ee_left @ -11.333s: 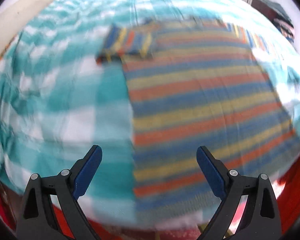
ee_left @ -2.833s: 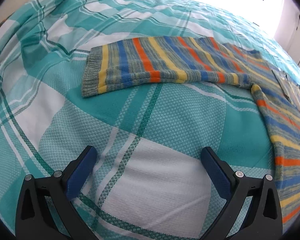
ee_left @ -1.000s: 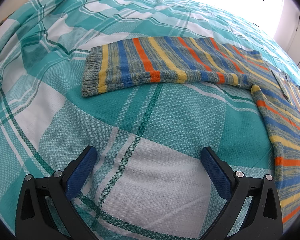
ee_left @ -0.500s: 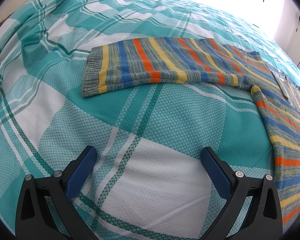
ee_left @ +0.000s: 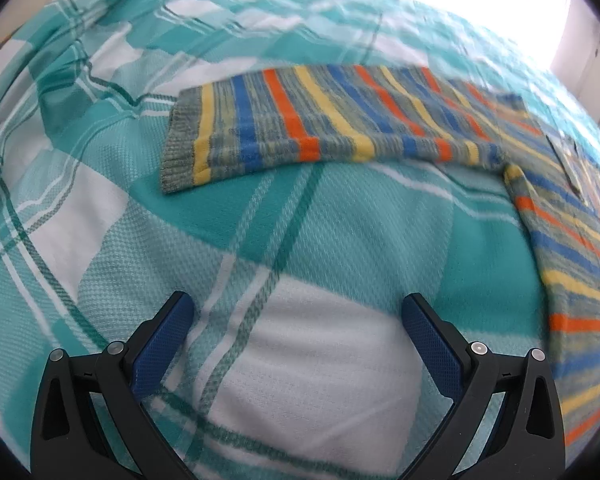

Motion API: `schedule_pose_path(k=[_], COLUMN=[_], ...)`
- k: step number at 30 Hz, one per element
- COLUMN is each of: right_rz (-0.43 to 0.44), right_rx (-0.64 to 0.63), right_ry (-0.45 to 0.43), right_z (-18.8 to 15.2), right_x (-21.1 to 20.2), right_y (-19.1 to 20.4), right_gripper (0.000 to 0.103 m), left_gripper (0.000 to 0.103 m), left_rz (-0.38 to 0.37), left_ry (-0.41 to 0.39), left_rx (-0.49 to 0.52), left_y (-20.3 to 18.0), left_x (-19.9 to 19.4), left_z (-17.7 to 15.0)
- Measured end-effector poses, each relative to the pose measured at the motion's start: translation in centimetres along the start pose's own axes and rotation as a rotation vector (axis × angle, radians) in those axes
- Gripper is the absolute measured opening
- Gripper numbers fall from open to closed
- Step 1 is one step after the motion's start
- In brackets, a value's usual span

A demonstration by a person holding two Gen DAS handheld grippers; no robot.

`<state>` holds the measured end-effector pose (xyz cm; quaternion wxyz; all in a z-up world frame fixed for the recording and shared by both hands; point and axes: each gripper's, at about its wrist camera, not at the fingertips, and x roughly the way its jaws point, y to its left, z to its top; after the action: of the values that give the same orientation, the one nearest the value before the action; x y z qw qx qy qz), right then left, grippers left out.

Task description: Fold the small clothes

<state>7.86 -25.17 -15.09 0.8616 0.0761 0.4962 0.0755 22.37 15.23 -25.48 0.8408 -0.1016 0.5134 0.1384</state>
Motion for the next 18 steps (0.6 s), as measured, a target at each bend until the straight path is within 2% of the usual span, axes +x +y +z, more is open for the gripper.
schedule_pose_path(k=[2,3,4,5,8,10,12,15,18], right_rz=[0.004,0.008,0.006,0.006,0.069,0.153,0.235,0.296,0.299], right_rx=[-0.03,-0.056,-0.084,-0.12,-0.248,-0.324,-0.403,-0.519,-0.598], right_ry=[0.014,0.031,0.051,0.076,0.147,0.18,0.191,0.196,0.208], right_z=[0.5,0.8,1.1,1.4,3.2,4.8,7.0,10.4,13.0], right_x=[-0.4,-0.4,-0.3,-0.2,0.9,1.8,3.1,6.2,10.7], right_y=[0.8,1.5,2.4,3.5,9.0,13.8,19.6,28.3,36.4], right_gripper=[0.052,0.052,0.052,0.052,0.052,0.052,0.052,0.052,0.052], left_gripper=[0.101,0.101,0.102,0.102,0.102,0.102,0.102,0.102,0.102], left_rz=[-0.054,-0.095,-0.148,-0.193,-0.178,-0.163,-0.181,-0.186,-0.205], left_ry=[0.066,0.06,0.024,-0.047,-0.131,-0.141,-0.144,-0.128,-0.109], left_rx=[-0.009,-0.029,-0.059,-0.109,-0.248,-0.371,-0.436,-0.465,-0.471], left_y=[0.9,1.7,3.0,5.0,9.7,13.0,15.1,16.8,17.3], left_x=[-1.3,-2.3,-3.7,-5.4,-7.1,-7.2,-6.9,-6.1,-5.5], left_z=[0.2,0.1,-0.2,-0.6,-1.2,-1.4,-1.5,-1.7,-1.8])
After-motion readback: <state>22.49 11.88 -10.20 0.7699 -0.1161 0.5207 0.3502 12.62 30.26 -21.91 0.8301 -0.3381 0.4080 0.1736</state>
